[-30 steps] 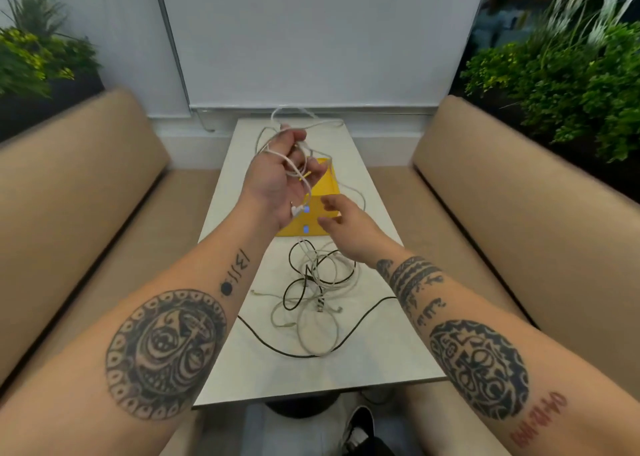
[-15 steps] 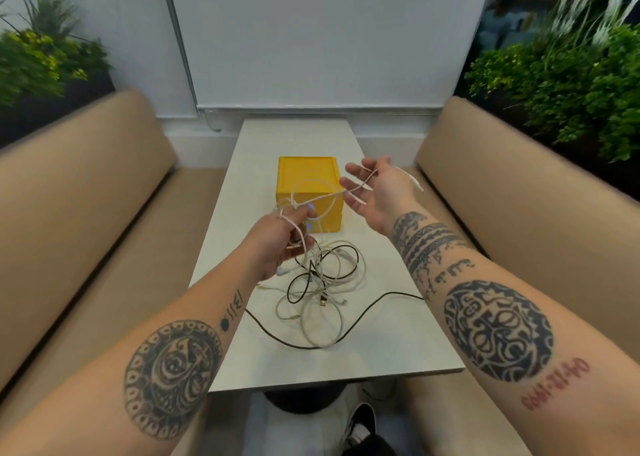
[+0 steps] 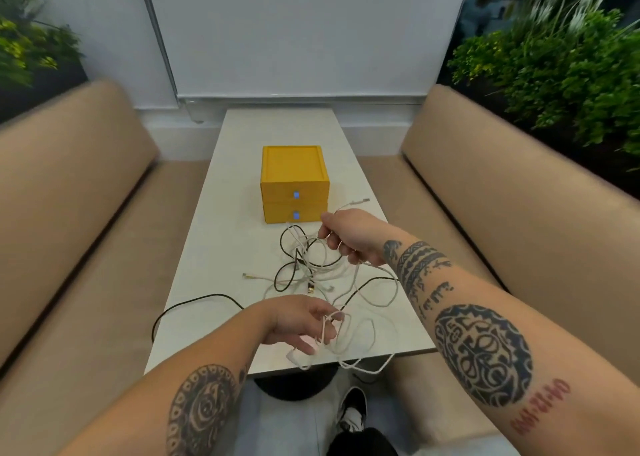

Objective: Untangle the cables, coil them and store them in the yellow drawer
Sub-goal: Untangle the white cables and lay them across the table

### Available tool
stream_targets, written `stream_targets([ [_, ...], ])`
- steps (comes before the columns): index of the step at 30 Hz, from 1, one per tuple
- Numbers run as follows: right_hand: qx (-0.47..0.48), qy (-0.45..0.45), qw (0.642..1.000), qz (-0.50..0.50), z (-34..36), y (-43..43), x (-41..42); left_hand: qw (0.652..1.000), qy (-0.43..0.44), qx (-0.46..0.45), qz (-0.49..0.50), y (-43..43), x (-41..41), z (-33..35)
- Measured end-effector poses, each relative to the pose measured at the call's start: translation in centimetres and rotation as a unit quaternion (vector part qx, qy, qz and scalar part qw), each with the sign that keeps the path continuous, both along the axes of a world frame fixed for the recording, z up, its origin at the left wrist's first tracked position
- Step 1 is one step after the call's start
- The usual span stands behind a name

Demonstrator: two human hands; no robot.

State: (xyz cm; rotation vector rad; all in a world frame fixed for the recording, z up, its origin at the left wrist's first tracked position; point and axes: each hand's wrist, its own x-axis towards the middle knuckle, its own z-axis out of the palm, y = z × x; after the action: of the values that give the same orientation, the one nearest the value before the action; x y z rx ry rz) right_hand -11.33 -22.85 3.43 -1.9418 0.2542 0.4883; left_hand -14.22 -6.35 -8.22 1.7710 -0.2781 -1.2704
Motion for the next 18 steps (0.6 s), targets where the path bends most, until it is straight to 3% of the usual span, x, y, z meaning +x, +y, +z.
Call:
stream_targets([
  [4, -0.046, 0.033, 0.998, 0.038, -0.2, -0.4, -0.4, 0.978, -0.178, 0.107, -0.008, 0.0, 1.1, 1.2],
  [6, -0.089, 0.065, 0.989, 0.098, 0.2, -0.6, -0.7, 0.967, -0.203, 0.045, 0.148, -0.4, 2.2, 2.2],
  [9, -0.182, 0.067, 0.962, 0.19, 1.2, -0.5, -1.3, 0.924, -0.093, -0.139, 0.344, -1.2, 3.5, 5.8],
  [12, -0.242, 0.001, 0.947, 0.21, 1.7, -0.1, -1.2, 0.916, -0.043, -0.226, 0.328, -1.1, 4.1, 8.8],
  [15, -0.206, 0.002, 0.957, 0.204, 2.1, -0.2, -0.9, 0.922, -0.148, -0.233, 0.272, -1.0, 3.8, 10.4],
  [18, -0.158, 0.023, 0.971, 0.178, 2.7, -0.4, -0.4, 0.9, -0.183, -0.28, 0.281, -0.5, 3.6, 11.5],
])
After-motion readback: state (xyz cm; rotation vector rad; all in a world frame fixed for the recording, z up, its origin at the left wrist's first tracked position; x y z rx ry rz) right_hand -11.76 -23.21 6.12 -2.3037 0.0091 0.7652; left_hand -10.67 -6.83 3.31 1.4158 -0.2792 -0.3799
